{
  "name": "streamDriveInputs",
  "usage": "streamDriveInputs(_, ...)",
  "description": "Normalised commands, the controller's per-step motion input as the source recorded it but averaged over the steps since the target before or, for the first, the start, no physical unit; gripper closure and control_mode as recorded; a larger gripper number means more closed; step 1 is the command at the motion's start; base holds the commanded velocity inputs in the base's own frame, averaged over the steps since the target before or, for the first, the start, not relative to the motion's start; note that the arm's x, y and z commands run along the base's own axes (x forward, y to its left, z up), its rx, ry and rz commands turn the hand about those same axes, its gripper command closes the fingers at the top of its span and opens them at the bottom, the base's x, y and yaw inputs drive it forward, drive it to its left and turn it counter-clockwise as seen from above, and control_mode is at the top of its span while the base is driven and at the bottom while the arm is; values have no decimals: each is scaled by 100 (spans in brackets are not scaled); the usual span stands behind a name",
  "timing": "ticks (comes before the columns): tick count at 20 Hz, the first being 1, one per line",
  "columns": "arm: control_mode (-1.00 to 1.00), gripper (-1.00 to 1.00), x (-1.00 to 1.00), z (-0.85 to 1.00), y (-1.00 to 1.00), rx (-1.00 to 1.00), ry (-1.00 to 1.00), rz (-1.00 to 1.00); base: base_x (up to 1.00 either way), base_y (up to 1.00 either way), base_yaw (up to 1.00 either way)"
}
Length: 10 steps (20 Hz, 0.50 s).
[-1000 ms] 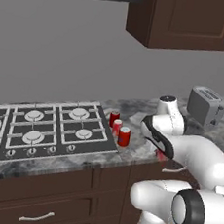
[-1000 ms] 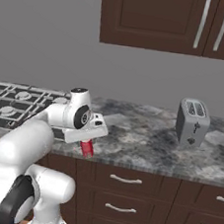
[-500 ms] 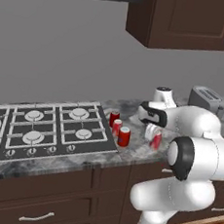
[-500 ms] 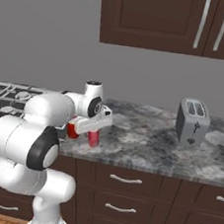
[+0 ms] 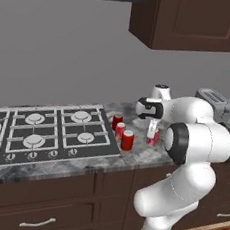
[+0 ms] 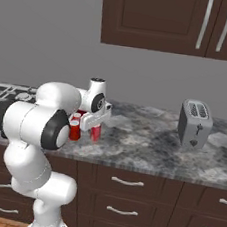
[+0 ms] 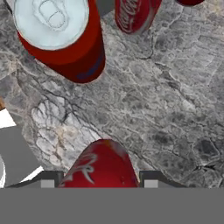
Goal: Four empty soda cans are scattered around the kitchen. Gather all the cans and cluster them next to the stove for recycling.
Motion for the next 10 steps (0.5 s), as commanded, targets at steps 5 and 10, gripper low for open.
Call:
streamDriveInputs(5,-100,100,38,-20,3,0,-5,41,0,0,0)
streamDriveInputs(10,-100,100,23,-11,16,2,3,21,0,0,0)
